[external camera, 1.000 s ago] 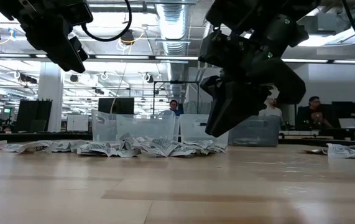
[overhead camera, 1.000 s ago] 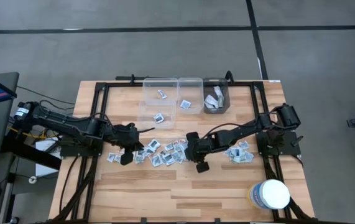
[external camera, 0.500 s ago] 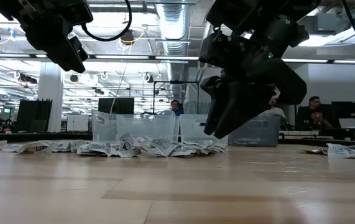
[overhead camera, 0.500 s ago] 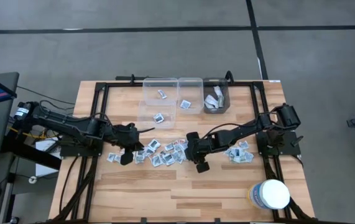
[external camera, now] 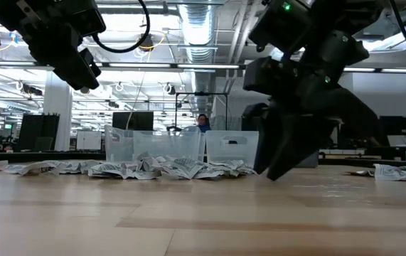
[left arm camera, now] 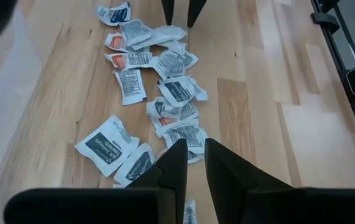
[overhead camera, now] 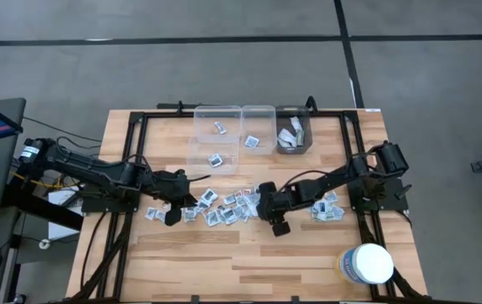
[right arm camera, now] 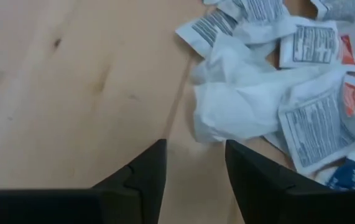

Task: Pick & Place First Aid Supplies
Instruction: Put the bandage pack into the black transparent bin

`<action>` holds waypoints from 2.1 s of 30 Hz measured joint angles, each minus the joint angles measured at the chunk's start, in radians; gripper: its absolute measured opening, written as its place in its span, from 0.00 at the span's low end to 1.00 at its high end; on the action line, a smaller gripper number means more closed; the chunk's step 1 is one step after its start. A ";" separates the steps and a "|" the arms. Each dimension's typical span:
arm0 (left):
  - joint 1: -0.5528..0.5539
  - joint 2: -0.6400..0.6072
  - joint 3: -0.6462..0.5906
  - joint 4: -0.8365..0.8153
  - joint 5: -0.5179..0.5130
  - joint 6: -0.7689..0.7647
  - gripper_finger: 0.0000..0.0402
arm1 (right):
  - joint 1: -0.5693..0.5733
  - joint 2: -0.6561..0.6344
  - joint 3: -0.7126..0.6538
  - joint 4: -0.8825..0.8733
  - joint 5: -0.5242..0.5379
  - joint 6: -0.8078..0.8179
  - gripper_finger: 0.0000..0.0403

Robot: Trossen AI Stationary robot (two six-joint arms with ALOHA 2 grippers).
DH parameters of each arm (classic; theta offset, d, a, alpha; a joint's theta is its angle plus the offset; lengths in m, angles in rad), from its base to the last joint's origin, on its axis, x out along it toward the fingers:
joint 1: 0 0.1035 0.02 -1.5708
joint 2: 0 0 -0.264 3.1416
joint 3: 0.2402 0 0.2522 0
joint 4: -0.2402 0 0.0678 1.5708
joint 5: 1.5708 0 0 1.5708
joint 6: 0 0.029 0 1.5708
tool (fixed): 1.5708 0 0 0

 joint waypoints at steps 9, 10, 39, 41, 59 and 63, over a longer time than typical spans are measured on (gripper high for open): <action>0.000 0.000 0.000 0.007 0.000 -0.005 0.14 | 0.013 0.000 -0.001 0.105 0.021 -0.040 0.37; 0.000 0.000 0.000 0.007 0.000 -0.007 0.14 | 0.013 0.000 -0.001 0.104 0.030 -0.042 0.37; 0.000 -0.003 0.000 0.006 0.016 -0.011 0.14 | 0.013 0.073 0.002 0.148 0.051 0.021 0.05; 0.000 -0.003 0.000 0.006 0.019 -0.011 0.14 | 0.015 0.067 0.001 0.143 0.056 0.019 0.02; 0.000 -0.003 0.000 0.013 0.019 -0.011 0.14 | 0.001 -0.239 -0.001 0.109 0.159 0.020 0.01; 0.000 -0.002 0.000 0.014 0.019 -0.011 0.14 | -0.026 -0.316 -0.001 0.119 0.152 0.021 0.00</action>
